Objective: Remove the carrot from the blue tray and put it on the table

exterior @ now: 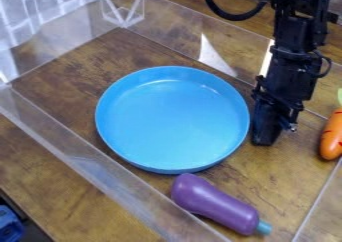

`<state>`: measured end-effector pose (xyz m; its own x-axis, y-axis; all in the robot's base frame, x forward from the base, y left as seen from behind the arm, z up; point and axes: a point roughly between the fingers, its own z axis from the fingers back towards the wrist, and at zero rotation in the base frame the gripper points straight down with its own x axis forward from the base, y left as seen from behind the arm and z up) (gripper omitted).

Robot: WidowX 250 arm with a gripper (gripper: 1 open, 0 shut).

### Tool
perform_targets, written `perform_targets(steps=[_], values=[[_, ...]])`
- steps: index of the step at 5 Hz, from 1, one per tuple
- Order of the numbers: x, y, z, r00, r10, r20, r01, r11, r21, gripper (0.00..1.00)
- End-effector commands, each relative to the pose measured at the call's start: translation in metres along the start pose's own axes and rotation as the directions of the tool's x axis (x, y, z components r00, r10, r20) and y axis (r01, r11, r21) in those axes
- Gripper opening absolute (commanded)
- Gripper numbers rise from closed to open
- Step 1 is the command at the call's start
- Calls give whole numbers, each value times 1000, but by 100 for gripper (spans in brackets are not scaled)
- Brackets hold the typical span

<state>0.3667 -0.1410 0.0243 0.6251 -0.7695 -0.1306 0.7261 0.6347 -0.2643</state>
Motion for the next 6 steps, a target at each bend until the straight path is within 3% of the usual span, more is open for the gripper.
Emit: perform_targets(steps=[1, 2, 4, 6], values=[[12, -14, 44, 994, -45, 103, 40, 998, 54, 0], [2, -12, 55, 994, -60, 91, 55, 997, 46, 100], [-16, -8, 81, 992, -98, 74, 95, 994, 46, 100], [-22, -8, 72, 992, -58, 111, 49, 996, 78, 100]])
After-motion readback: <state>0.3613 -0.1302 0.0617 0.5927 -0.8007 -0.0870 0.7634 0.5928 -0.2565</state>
